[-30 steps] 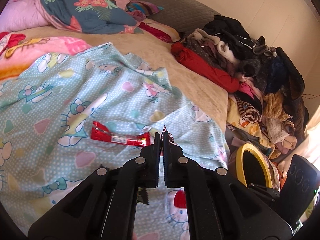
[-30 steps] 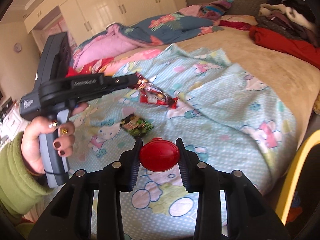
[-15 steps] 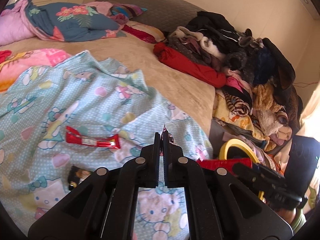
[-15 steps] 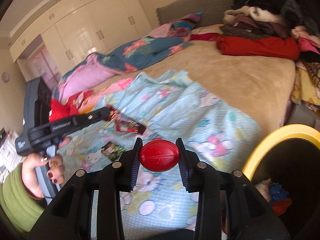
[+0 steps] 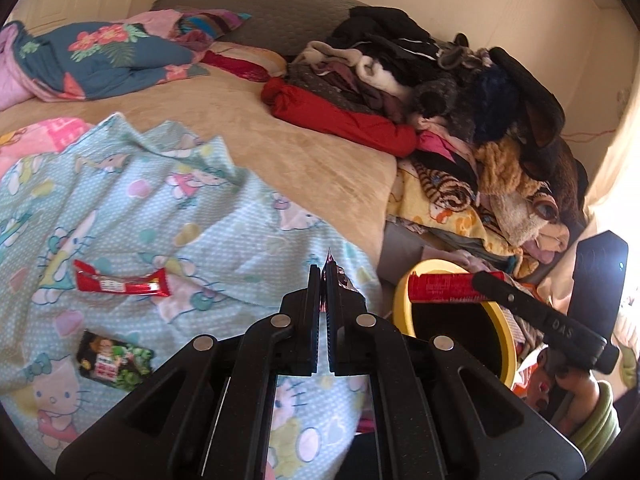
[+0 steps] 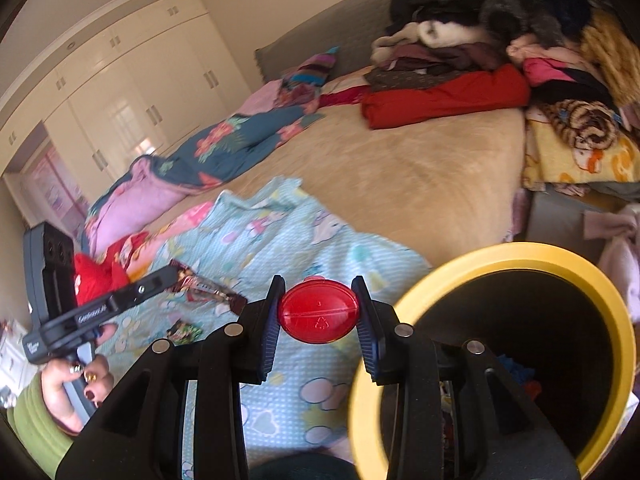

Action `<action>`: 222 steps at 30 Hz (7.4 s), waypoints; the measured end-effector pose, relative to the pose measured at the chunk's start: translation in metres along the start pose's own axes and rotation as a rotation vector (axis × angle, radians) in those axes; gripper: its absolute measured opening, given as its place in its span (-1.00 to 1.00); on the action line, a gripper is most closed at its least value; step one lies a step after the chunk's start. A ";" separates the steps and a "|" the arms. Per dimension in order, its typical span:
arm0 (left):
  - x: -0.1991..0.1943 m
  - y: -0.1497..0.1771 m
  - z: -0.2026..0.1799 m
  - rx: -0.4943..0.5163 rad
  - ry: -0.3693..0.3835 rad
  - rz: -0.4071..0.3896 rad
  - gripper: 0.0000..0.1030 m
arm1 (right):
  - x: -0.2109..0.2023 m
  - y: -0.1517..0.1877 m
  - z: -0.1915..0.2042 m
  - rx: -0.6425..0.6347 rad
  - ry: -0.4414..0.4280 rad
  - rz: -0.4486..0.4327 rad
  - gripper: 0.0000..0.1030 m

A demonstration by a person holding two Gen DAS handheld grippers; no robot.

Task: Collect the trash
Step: 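Carry the green wrapper with the left gripper while the right gripper carries the red tube to the bin, then open both grippers over the yellow bin to drop the wrapper and tube, then move both grippers back over the red candy wrapper and dark snack wrapper, then grasp the dark snack wrapper with the left gripper while the right gripper grasps the red candy wrapper, then carry the dark snack wrapper with the left gripper while the right gripper carries the red wrapper to the bin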

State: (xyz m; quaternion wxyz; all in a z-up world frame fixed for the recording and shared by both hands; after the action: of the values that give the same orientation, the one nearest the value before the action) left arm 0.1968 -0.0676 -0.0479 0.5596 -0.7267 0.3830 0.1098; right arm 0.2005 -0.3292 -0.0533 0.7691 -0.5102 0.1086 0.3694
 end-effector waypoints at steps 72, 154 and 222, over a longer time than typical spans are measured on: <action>0.062 0.063 -0.104 0.163 0.046 0.111 0.78 | -0.027 -0.009 -0.086 0.219 0.133 -0.083 0.34; -0.022 0.069 0.128 -0.308 -0.098 -0.029 -0.78 | 0.173 0.025 0.114 -0.118 -0.130 0.181 -0.80; 0.088 0.085 -0.173 0.274 0.195 0.151 -0.79 | -0.073 0.046 -0.182 0.495 0.373 -0.094 -0.80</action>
State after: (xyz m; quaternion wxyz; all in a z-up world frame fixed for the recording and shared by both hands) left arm 0.1529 -0.2683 -0.1012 0.6038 -0.6199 0.5004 0.0274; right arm 0.1566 -0.5103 -0.1289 0.8529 -0.3711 0.3106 0.1956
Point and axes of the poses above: each gripper's, at about its wrist camera, not at the fingertips, and x roughly the way its jaws point, z to its left, y to its underside, the point moved 3 cm from there along x, roughly the way its jaws point, and after that the axes turned 2 degrees about x, right-handed, at the moved point
